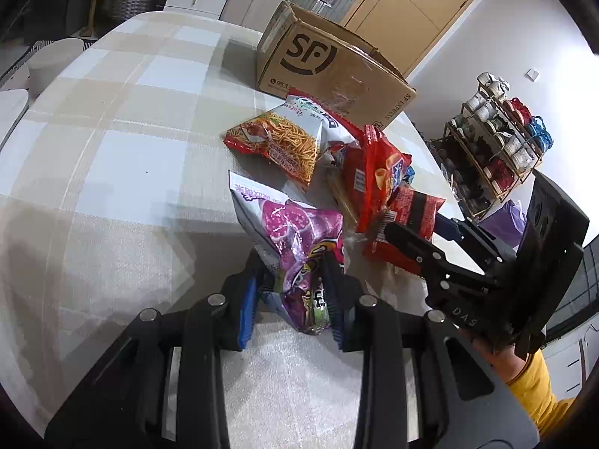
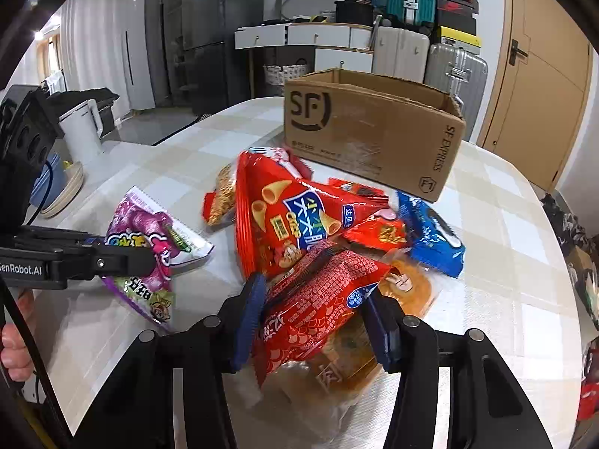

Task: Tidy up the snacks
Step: 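Grasp the purple candy bag with the left gripper while the right gripper grasps a red snack bag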

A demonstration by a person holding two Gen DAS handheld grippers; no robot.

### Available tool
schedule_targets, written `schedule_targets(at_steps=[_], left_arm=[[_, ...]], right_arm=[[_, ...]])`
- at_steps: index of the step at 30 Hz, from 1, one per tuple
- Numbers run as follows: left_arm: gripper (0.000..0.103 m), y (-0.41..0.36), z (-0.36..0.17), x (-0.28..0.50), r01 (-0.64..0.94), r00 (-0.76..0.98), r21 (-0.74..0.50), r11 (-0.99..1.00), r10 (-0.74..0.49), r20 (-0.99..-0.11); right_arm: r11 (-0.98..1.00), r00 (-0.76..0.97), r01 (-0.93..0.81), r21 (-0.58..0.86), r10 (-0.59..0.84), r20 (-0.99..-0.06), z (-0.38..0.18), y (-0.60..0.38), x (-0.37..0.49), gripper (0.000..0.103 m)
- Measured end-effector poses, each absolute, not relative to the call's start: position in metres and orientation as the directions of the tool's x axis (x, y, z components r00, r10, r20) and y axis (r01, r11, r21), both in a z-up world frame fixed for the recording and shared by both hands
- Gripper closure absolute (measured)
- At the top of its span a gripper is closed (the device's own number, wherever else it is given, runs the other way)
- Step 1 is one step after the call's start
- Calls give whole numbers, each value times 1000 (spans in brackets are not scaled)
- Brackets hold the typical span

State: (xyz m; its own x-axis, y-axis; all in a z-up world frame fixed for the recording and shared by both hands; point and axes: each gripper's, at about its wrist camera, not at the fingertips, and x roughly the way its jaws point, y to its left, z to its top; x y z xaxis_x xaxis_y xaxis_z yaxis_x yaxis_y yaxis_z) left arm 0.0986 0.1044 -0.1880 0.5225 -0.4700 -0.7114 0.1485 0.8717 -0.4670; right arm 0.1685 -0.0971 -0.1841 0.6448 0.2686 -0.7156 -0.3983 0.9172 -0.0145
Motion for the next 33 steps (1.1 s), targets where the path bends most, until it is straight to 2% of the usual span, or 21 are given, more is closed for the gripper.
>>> schedule_targets(at_steps=[8,11,22,33], left_arm=[[75,109,-187,94,141,526,-467,873,-466,-712],[75,109,-186,91,142,530,-462,876,-461,-712],[75,106,-176,79,156,550,-411,898,-424,-719],[75,103,-163,68,174,569,-377,910,-406,-716]], right_arm=[[915,637,-392,90,341,-692,-180,-107,156,64],[912,641,-400,93,352,-682,-176,-107,149,68],[887,630,-455,82,385,-674,-177,-95,126,69],[877,622,-409,253,470,-627,-170,-122,122,77]])
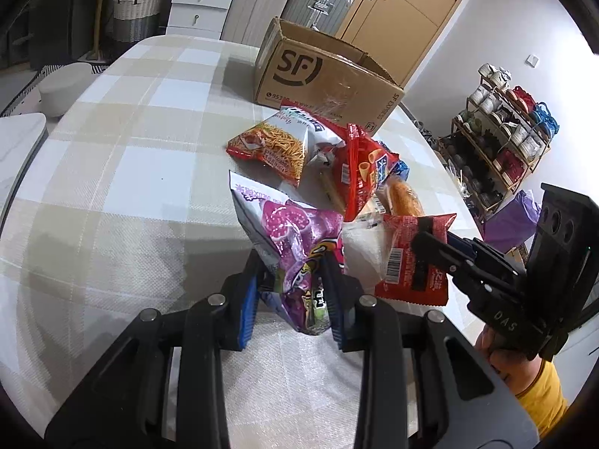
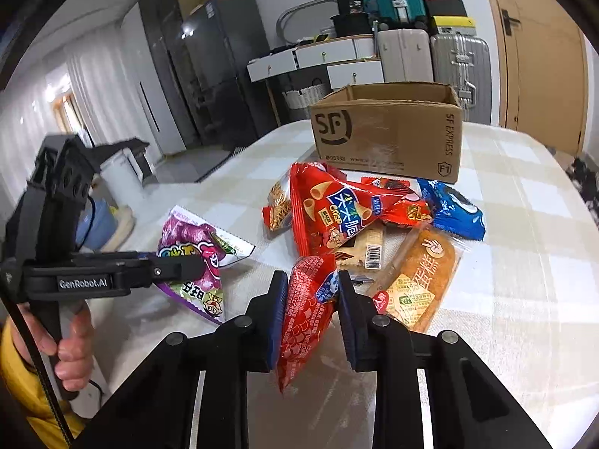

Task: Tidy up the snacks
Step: 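Grasp the purple candy bag with the left gripper while the right gripper grasps a red snack bag, then carry both held bags over the SF box and lower them inside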

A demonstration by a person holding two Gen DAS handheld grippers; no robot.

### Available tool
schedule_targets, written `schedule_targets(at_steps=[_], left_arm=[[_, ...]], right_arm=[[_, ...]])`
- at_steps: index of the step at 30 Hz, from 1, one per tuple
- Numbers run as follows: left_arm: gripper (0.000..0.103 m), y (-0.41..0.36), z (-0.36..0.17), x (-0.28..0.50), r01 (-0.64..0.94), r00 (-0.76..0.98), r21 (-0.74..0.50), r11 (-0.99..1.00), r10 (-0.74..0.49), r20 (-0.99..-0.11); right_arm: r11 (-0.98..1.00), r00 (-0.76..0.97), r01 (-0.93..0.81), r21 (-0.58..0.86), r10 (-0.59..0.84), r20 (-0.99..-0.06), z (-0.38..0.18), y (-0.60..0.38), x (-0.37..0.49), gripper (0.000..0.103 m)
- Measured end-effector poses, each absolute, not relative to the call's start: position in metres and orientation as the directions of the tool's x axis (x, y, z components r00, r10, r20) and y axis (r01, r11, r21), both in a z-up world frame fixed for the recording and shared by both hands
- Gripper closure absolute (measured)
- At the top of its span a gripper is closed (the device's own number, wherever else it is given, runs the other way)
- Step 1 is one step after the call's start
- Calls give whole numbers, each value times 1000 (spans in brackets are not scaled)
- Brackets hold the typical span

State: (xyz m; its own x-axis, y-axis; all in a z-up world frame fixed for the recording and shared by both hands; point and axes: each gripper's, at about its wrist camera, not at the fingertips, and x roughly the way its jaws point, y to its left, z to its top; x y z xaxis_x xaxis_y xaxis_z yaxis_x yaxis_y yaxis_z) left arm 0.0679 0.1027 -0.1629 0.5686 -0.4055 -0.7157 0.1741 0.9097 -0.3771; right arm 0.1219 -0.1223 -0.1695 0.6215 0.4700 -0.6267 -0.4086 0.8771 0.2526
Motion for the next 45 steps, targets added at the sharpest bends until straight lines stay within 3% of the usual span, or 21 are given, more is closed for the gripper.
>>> schedule_targets(at_steps=[15,28,45], left_arm=[[75,97,-138,55,196,596,-336,921,-384,-705],[75,96,-82,40,203,673,-280,938,-341,-656],[75,106,-17,17,241,705,-324,915,-394,-590]], right_arm=[[849,636,-405,341,529,-562,-148,-144,109,77],[809,695,-394,436,573,-435,-78,-179,107,77],[796,733,-446,409,587,-343,3,-183,95,77]])
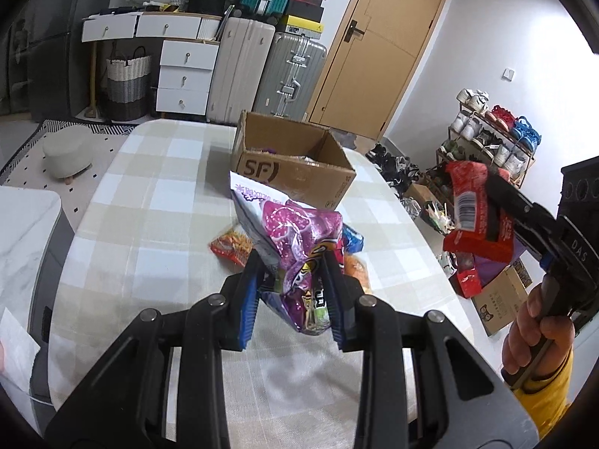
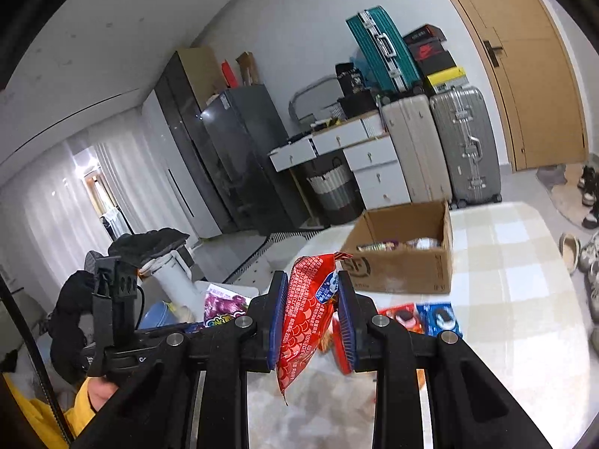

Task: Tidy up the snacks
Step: 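Carry both held bags over the SF box and lower them inside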

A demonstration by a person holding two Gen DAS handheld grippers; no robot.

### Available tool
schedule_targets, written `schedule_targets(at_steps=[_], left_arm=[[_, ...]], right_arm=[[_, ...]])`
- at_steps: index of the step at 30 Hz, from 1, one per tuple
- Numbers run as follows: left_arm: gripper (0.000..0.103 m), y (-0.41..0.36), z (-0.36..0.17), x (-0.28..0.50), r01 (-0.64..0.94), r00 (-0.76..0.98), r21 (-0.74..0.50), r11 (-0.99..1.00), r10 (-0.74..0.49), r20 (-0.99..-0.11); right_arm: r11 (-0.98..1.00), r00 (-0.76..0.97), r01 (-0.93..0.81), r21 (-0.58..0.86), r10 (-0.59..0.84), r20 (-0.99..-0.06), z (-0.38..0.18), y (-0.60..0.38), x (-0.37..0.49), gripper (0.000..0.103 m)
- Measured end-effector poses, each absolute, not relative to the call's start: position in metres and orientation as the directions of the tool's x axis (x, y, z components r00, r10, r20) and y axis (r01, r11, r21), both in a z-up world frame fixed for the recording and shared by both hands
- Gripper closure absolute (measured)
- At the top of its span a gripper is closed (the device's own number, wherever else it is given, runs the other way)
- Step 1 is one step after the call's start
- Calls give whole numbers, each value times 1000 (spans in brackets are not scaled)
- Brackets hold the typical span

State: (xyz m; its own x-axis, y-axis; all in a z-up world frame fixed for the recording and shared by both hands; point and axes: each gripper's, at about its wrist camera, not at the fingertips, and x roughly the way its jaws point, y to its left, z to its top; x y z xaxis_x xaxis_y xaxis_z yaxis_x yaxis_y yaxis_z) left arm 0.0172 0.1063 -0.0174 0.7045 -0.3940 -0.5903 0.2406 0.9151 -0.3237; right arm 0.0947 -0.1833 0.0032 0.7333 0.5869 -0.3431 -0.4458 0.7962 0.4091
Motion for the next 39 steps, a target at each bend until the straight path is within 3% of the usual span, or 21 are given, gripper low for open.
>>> schedule_targets(at_steps=[21,33,39], left_arm=[[75,96,78,47,294,740,-265,918,-394,-545],[75,79,96,140,286,729,-267,920,-390,-562],[75,62,88,199,286,705,-265,921,-390,-593]], right_arm=[[795,746,-470,383,590,-309,53,-181,154,77],[804,742,-462,374,581,-335,66,-175,233,77],[809,715,-444,386,579,-391,43,-166,282,78]])
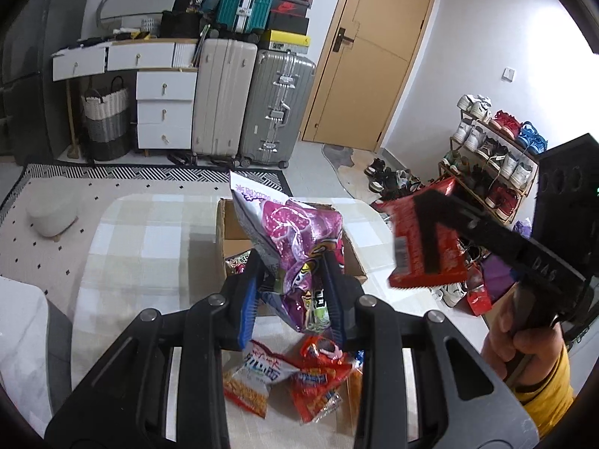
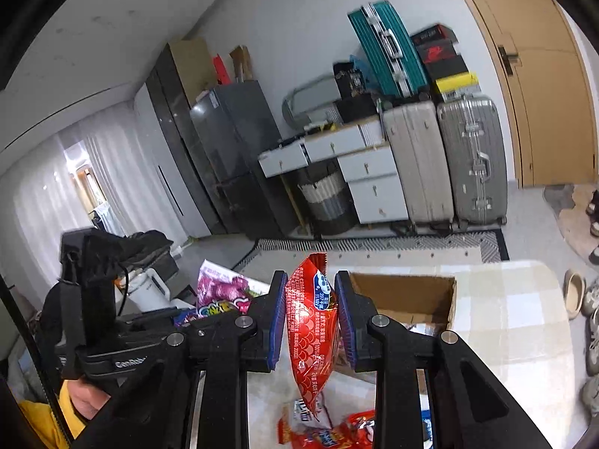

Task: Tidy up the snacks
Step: 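Carry both held bags over the SF box and lower them inside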

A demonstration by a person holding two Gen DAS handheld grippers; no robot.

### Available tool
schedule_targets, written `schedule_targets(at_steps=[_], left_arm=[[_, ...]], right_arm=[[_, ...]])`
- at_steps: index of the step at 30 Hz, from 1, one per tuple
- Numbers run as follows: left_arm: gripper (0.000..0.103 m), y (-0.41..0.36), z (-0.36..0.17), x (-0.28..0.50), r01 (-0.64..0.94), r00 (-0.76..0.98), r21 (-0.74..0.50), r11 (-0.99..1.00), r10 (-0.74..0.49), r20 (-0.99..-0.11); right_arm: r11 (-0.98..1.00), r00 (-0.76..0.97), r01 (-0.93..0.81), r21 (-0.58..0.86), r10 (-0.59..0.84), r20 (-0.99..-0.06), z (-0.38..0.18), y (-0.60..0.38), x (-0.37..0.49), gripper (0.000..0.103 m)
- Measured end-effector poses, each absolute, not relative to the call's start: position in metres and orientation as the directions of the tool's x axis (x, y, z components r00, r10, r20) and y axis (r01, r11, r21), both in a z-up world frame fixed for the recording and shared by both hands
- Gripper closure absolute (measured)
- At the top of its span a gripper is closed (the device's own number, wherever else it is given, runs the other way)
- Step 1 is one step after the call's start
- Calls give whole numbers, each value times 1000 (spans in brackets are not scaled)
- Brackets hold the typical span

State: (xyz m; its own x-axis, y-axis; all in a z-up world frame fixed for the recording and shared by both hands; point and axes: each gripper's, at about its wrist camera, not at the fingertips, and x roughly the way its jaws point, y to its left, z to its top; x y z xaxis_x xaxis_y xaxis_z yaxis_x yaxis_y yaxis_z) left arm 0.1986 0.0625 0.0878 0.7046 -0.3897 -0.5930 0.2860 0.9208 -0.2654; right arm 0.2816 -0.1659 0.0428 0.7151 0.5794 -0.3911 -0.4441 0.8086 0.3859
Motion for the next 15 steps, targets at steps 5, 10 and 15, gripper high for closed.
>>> schedule_targets(at_steps=[5,10,15], left_arm=[[75,50,74,248,276,691,-253,927,-375,-619],[75,36,59,292,277,676,-233,932,-362,-642],[75,23,39,330,273,661,-220,937,-349,-665]], right_arm=[[809,697,-416,415,577,-426,19,-165,321,78],[810,686,-396,433,574,-446,4,-169,356,81],[814,682,-396,424,570,-458,-1,-168,380,83]])
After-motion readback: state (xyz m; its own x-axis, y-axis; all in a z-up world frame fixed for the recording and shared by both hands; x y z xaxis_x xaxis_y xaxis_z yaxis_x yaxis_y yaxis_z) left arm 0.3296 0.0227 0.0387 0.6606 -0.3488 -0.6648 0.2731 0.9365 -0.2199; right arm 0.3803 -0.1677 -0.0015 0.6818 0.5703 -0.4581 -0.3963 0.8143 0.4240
